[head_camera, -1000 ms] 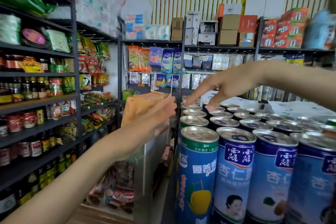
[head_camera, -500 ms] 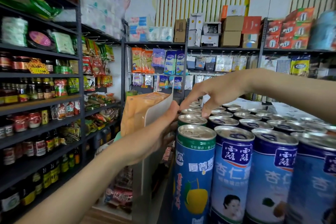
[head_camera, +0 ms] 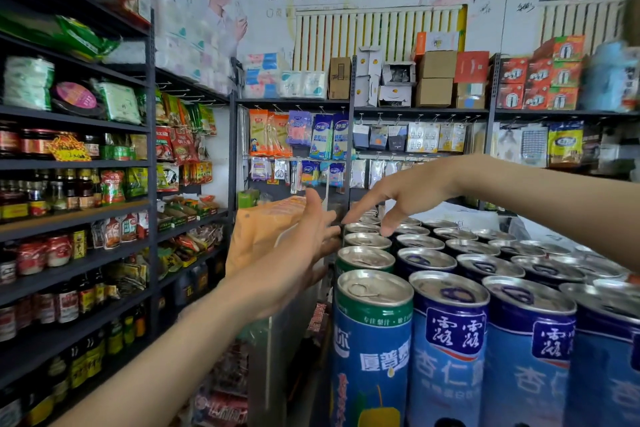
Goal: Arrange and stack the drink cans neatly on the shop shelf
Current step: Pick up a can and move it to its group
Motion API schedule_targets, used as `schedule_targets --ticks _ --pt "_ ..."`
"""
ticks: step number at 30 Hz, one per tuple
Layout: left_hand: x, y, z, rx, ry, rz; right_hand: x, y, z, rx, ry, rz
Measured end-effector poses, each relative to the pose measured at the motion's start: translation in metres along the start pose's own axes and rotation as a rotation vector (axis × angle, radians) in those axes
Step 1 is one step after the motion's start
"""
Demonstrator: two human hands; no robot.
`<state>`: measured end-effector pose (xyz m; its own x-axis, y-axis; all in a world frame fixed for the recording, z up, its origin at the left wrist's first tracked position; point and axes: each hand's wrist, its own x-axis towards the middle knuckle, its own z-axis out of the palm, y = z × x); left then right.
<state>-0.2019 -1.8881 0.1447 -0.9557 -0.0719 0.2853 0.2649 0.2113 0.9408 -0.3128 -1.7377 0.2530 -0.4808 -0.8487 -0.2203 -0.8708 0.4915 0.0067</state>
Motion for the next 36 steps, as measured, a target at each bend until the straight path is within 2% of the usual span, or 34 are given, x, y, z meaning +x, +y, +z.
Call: schedule_targets --ticks 9,13,18,28,36 --pt "-0.001 0.011 0.009 -0.017 0.018 -0.08 0.011 0.004 0.005 -0.01 0.045 -0.052" --pt "0.001 0.014 0.009 0.005 0.037 -0.089 0.008 0.008 -0.002 0.073 -0.005 -0.008" --pt "-0.002 0.019 0.013 0.051 0.047 -0.119 0.018 0.02 -0.005 0.119 0.048 0.076" --pt "0.013 0.026 0.016 -0.092 0.117 -0.128 0.03 0.025 0.0 0.076 -0.007 0.098" --pt "0.009 0.023 0.016 0.086 0.137 -0.166 0.034 0.017 0.003 0.026 0.007 0.088"
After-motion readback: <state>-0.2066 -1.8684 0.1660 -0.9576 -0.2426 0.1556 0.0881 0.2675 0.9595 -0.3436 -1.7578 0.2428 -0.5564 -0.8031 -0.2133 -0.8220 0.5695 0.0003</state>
